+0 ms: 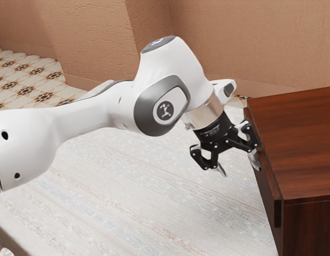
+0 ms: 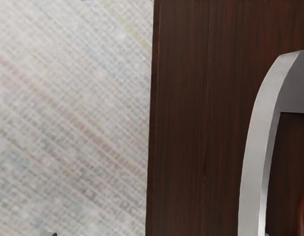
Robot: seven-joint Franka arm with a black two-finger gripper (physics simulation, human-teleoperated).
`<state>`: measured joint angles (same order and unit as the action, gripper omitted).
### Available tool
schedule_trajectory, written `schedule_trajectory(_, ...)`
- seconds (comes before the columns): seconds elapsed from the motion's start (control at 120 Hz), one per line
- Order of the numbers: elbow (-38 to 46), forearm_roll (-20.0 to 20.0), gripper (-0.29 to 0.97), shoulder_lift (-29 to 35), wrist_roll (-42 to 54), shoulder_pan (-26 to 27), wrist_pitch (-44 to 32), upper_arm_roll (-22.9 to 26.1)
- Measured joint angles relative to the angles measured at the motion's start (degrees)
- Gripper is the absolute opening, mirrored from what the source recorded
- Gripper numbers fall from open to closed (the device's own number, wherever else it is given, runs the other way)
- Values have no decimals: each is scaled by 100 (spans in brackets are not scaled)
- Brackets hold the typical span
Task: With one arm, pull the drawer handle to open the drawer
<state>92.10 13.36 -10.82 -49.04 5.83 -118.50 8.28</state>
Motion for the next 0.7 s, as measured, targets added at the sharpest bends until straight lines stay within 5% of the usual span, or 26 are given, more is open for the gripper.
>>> schedule_trajectory(0.7, 799, -9, 49, 694, 335, -6, 107, -421)
